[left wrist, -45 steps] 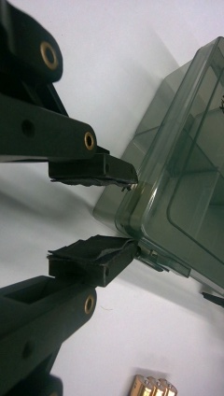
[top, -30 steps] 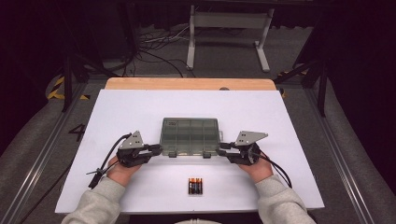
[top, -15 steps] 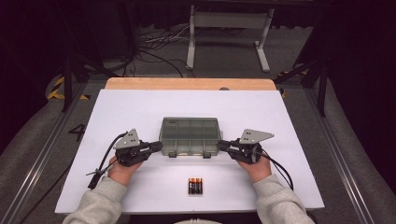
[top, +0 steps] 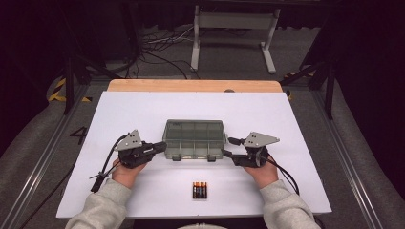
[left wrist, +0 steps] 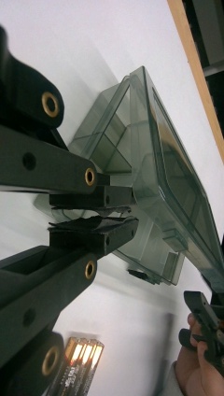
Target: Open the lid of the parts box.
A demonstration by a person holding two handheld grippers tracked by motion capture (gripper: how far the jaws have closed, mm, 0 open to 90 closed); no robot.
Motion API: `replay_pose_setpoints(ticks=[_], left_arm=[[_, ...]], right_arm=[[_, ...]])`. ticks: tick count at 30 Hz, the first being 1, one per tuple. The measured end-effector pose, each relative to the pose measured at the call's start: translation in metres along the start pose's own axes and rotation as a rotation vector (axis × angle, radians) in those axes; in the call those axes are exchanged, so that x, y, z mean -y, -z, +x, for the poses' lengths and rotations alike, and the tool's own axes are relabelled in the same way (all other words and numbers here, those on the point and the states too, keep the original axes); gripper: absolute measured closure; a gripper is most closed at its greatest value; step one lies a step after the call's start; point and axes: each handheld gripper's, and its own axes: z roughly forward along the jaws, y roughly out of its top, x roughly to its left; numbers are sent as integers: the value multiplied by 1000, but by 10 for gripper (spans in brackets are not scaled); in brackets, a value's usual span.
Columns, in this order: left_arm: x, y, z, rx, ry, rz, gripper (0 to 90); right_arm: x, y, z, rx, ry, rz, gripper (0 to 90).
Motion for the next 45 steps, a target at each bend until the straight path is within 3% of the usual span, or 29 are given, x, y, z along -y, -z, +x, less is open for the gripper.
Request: replay_pose_setpoints(ticks=[3, 5, 8, 19, 22, 25, 29, 34, 40, 45], left_arm=[[0, 0, 1, 1, 5, -4, 829], [0, 0, 2, 1, 9, -6, 824], [0, 0, 3, -5, 5, -7, 824], [0, -1, 2, 10, 2, 1, 779], [0, -3, 0, 10, -3, 25, 668], [1, -6, -4, 32, -27, 58, 635], [1, -9, -7, 53, -43, 66, 617], [3, -14, -9, 81, -34, 94, 596], [5, -19, -11, 95, -51, 136, 585], [6, -20, -11, 92, -54, 143, 574]], right_arm=[[-3, -1, -3, 44, 8, -14, 299], [-4, -2, -4, 54, 16, -11, 296], [-11, -5, -3, 67, 69, 13, 296], [-31, -11, -6, 75, 124, 39, 318], [-36, -11, -8, 71, 126, 32, 321], [-41, -11, -11, 55, 116, 32, 321], [-48, -10, -17, 31, 91, 19, 320], [-56, -10, -24, 29, 89, 6, 320], [-62, -13, -30, 23, 79, 12, 321], [-66, -17, -34, 18, 72, -3, 325]])
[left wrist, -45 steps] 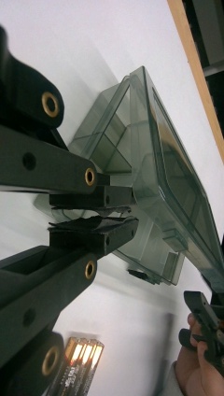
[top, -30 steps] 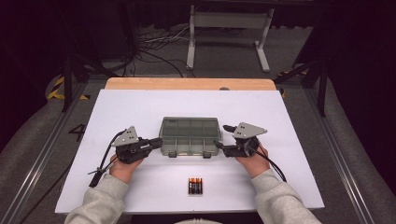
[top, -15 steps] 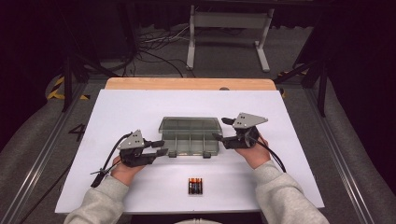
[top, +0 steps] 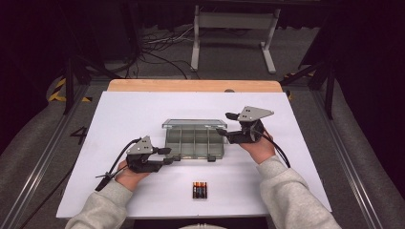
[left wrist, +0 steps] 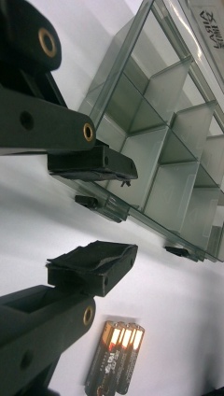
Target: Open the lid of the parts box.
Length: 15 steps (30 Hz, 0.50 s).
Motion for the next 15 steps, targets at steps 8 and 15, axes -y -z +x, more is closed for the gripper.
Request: replay_pose_setpoints(ticks=[8, 15], left_arm=[[0, -1, 1, 2, -1, -3, 576], [0, -2, 1, 3, 1, -4, 572]], right_arm=[[-7, -4, -9, 11, -9, 0, 340], [-13, -11, -24, 23, -44, -25, 361]])
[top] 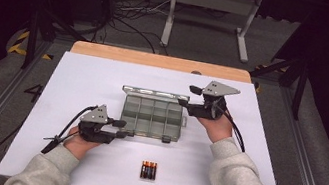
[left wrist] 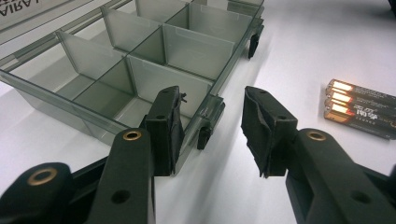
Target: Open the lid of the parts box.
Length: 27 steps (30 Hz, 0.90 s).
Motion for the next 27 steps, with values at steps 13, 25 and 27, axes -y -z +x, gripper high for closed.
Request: replay_pose_setpoints(ticks=[13, 25, 27], left_arm=[[0, -1, 0, 9, 12, -3, 569], [0, -1, -1, 12, 13, -1, 558], [0, -1, -1, 13, 13, -1, 557]], right_arm=[[7, -16, -16, 9, -43, -18, 486], [9, -35, -24, 36, -58, 44, 534], [10, -37, -25, 37, -62, 49, 540]])
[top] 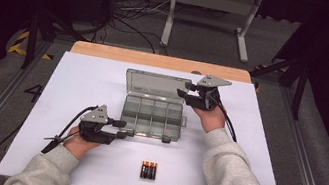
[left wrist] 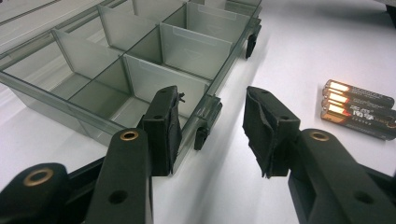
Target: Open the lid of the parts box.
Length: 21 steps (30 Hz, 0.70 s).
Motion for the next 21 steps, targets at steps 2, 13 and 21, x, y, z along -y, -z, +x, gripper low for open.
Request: replay_pose_setpoints(ticks=[2, 13, 21], left_arm=[[0, 0, 0, 0, 0, 0, 556], [0, 0, 0, 0, -5, 3, 555], [0, 0, 0, 1, -6, 4, 546]], right_arm=[[2, -3, -1, 3, -6, 9, 552], [10, -14, -6, 5, -19, 38, 594], [16, -22, -9, 5, -31, 59, 609]])
